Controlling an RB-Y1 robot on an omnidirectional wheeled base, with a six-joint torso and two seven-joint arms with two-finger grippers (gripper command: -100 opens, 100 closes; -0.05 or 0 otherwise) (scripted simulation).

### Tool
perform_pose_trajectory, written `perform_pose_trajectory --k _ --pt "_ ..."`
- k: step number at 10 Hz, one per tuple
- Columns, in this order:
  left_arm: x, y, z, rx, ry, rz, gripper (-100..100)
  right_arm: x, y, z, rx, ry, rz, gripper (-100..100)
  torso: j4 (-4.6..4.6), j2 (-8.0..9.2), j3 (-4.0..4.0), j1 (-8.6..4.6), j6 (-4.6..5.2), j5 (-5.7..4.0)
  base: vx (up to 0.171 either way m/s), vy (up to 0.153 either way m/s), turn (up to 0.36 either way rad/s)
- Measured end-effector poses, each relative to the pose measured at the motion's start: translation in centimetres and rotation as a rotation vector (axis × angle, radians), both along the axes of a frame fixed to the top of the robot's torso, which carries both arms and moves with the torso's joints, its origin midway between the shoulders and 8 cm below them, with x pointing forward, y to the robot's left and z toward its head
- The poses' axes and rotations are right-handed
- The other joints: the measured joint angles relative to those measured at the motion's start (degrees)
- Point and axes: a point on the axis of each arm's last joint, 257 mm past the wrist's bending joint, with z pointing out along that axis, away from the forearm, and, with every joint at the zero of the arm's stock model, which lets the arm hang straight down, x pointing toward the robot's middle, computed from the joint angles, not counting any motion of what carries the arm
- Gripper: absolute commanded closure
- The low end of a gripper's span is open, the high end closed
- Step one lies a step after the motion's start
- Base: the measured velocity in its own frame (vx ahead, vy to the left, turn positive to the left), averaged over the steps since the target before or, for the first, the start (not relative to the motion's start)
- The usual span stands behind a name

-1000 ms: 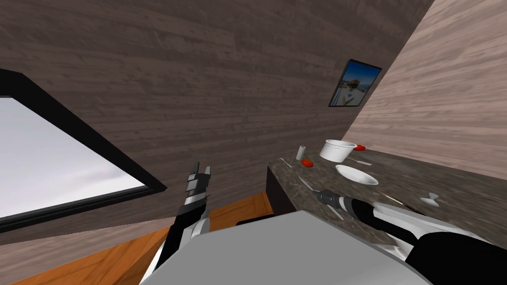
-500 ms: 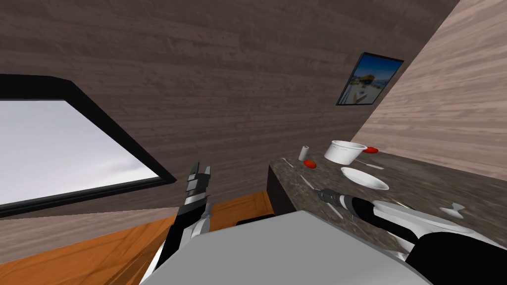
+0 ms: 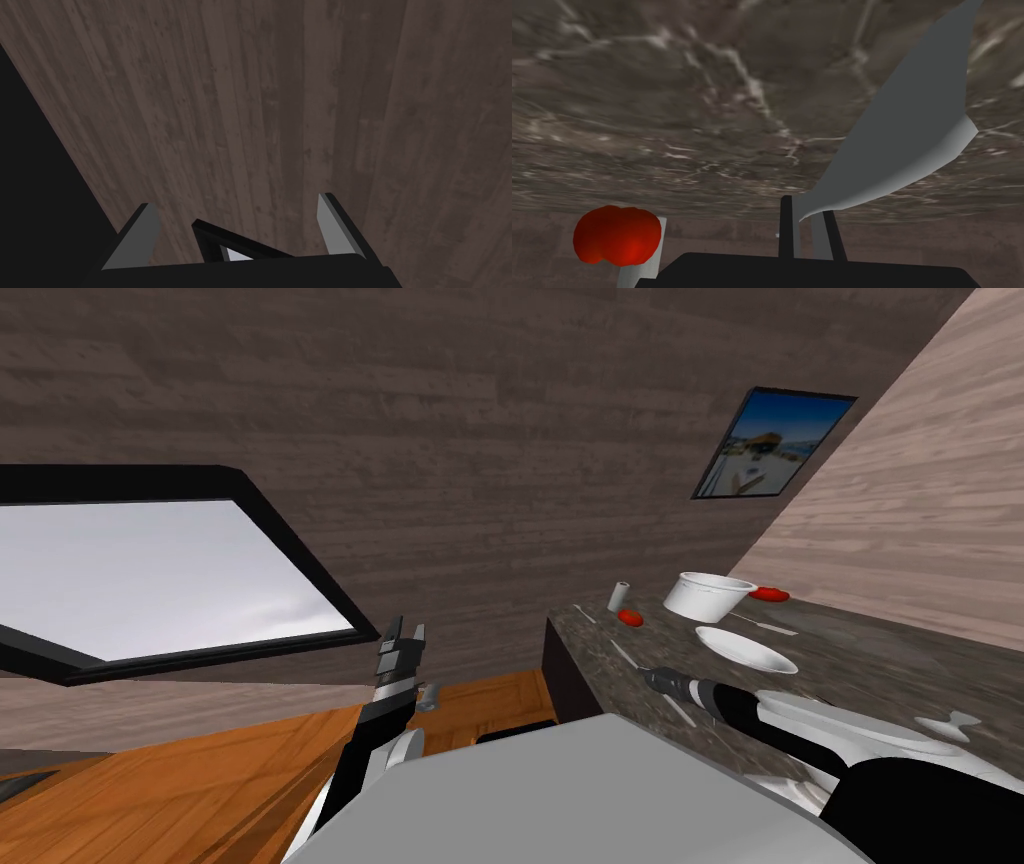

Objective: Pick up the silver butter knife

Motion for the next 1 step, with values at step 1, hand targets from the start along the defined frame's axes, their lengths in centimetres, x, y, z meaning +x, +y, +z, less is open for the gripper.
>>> perform_pose_trajectory --k 1 --pt "0.0 0.01 -0.01 0.0 0.0 0.0 0 0.02 -0.04 0.02 0.002 0.0 -0.003 0 -0.02 -0.12 -0.06 -0.02 0.05 0.0 -0.006 0.0 -0.008"
